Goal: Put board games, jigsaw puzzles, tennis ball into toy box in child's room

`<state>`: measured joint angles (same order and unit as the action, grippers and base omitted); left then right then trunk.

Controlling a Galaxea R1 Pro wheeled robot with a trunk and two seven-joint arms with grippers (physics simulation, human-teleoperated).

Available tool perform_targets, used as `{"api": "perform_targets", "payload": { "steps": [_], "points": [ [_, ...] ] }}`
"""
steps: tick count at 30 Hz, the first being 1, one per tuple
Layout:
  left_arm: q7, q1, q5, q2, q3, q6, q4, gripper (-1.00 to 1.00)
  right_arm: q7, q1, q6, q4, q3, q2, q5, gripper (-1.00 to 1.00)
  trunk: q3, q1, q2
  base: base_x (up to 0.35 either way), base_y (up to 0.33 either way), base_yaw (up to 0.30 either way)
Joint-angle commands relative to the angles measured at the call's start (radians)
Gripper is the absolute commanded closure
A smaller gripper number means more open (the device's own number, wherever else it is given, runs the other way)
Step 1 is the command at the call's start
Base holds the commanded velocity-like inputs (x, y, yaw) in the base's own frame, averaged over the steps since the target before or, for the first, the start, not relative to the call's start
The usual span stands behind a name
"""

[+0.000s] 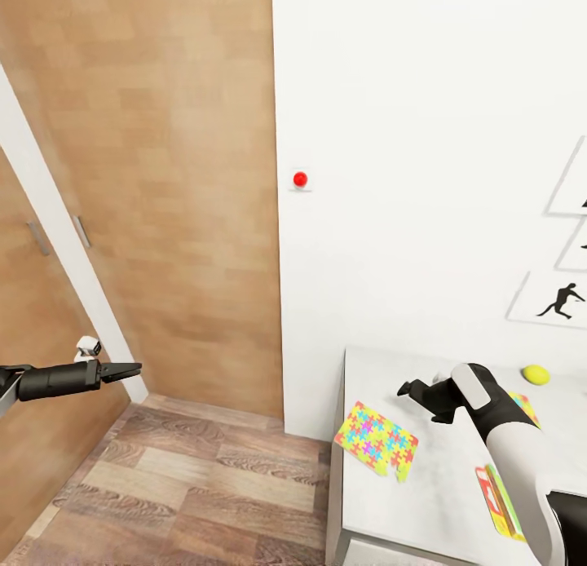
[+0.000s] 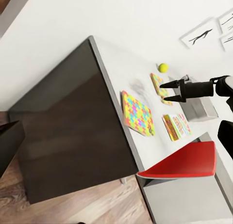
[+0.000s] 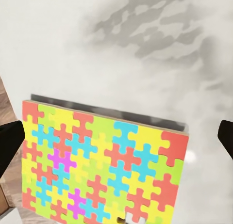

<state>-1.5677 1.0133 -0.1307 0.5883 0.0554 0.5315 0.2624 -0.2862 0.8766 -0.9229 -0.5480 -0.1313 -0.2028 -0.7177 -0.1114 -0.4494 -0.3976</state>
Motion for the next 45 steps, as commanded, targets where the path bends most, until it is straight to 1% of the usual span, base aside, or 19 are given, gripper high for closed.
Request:
{"api": "perform_targets", "payload": {
  "steps": [1,20,31,45],
  "points": [
    [-0.003,0.001,-0.006,0.001,0.006,0.01,0.0,-1.0,-0.009,0.001,-0.003,-0.001,-0.002,0.0,-0.011,-1.0,-0.004,-0.001,-0.002,0.0,0.0,0.0],
    [-0.003,0.001,-0.006,0.001,0.006,0.01,0.0,-1.0,-0.001,0.0,-0.011,-0.001,0.0,0.004,-0.014,-1.0,-0.035,-0.001,-0.002,-0.002,0.0,0.0],
    [-0.003,0.001,-0.006,0.001,0.006,0.009,0.0,-1.0,0.001,-0.001,-0.011,-0.001,0.0,0.002,-0.014,-1.0,-0.053,-0.001,-0.002,-0.125,0.027,0.0],
    [-0.003,0.001,-0.006,0.001,0.007,0.008,0.0,-1.0,0.003,-0.002,-0.011,-0.001,0.005,0.002,-0.013,-1.0,-0.073,-0.001,-0.002,-0.021,0.004,0.0]
  ]
}}
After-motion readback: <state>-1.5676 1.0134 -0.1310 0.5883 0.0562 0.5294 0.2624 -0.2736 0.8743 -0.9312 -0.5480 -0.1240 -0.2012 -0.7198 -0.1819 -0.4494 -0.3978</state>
